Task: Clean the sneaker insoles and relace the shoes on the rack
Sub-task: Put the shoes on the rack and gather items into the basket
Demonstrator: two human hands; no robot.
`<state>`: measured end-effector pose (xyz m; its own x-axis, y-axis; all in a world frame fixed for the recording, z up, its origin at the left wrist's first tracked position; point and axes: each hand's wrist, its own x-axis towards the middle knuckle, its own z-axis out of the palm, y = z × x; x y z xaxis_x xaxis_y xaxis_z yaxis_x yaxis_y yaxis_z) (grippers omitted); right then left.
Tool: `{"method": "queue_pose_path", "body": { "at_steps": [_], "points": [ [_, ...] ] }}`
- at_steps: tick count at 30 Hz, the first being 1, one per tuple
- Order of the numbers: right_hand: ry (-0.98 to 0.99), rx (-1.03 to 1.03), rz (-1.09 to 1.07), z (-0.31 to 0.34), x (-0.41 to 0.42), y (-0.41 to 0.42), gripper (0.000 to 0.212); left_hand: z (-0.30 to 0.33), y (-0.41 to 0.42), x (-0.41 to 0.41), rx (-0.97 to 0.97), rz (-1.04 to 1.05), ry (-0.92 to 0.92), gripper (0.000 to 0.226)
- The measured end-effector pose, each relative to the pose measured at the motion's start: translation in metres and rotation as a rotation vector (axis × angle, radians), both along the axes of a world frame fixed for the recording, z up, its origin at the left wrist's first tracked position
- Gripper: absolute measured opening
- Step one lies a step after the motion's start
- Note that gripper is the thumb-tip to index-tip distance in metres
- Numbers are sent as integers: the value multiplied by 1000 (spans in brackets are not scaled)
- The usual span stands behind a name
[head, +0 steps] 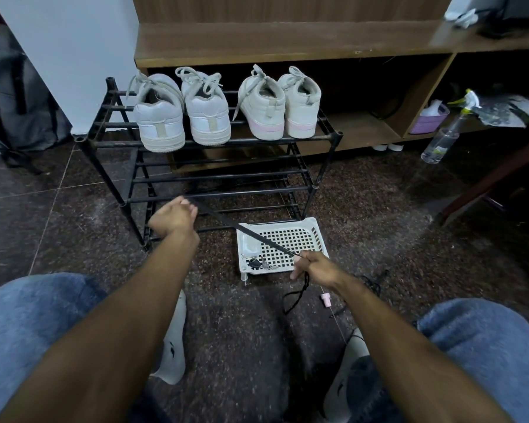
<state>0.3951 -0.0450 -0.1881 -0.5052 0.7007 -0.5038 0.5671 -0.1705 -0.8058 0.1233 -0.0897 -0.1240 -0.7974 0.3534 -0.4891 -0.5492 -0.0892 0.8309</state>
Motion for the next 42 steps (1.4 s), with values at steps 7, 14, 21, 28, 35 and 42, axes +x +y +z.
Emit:
{"method": "queue_pose_path", "body": {
  "at_steps": [7,14,21,28,35,42],
  "points": [
    [-11,157,211,30,-20,15,27,-77,-25,27,-469,-445,317,46],
    [-6,235,317,53,-42,17,21,-55,-4,89,-43,-1252,717,49],
    [141,231,120,62,-24,28,20,-23,14,89,-76,-1322,770,30],
    [217,222,21,62,-24,24,19,-8,16,85,-82,-1210,746,27],
    [284,232,-66,63,-31,19,24,-2,11,88,-17,-1080,676,29],
    [256,183,-35,41,-38,6,22,5,6,98,103,-932,393,28]
  ]
}}
